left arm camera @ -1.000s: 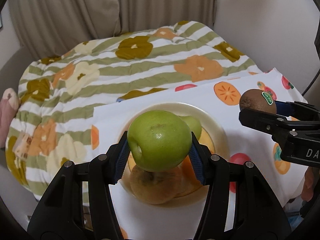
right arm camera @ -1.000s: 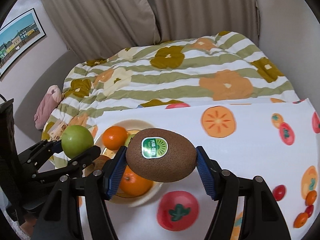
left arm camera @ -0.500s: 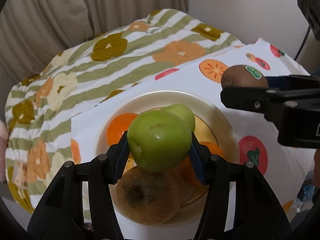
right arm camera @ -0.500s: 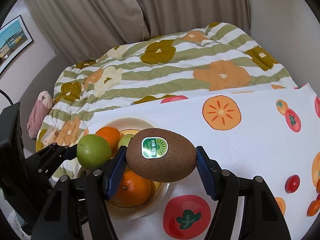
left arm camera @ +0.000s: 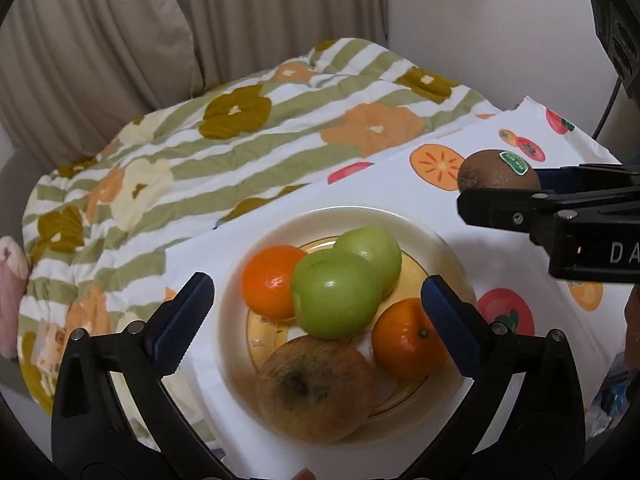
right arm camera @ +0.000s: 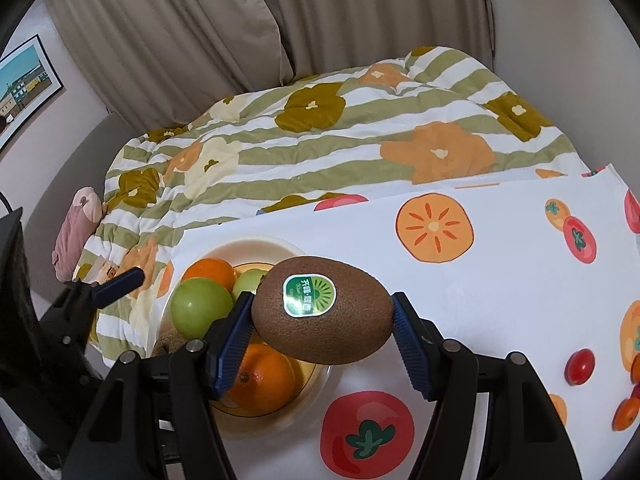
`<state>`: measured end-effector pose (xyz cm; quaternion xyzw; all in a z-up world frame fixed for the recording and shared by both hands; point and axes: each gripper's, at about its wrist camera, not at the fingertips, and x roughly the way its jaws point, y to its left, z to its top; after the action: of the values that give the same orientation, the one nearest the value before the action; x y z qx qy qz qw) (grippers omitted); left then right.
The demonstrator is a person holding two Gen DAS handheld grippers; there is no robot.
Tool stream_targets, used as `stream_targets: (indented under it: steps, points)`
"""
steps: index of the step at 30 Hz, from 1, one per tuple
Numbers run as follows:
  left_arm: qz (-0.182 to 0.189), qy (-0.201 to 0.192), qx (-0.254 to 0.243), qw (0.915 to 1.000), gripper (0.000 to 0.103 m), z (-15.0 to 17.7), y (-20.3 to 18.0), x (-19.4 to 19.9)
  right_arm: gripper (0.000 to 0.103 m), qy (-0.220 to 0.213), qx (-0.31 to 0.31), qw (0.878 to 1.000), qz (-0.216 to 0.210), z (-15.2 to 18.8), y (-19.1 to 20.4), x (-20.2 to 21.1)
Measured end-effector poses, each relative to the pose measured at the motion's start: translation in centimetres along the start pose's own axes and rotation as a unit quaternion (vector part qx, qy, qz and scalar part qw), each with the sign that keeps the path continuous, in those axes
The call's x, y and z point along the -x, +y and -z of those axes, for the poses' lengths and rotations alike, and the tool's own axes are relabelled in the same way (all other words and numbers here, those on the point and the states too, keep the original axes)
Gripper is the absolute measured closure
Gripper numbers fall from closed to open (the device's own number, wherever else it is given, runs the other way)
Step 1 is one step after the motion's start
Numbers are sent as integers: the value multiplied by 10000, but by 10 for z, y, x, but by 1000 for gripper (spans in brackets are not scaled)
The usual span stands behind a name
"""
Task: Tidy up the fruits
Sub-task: 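Lower the kiwi into the bowl and open the right tool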
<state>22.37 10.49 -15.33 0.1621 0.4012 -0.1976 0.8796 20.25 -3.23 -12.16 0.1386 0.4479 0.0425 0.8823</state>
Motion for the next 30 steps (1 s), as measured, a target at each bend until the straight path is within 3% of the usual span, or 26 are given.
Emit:
stream_targets:
  steps: [9,18,30]
  points:
    - [-158,75,650,9977,0,20,19,31,40,179,685,9973,-201,-2,12,5]
    - [-366,239,1097,9930,0,46,28,36,40,535,1410,9868,-584,13,22,-26]
    - [-423,341,1157,9918,0,58,23,26,40,496,1487,9840,-841,19,23,-49]
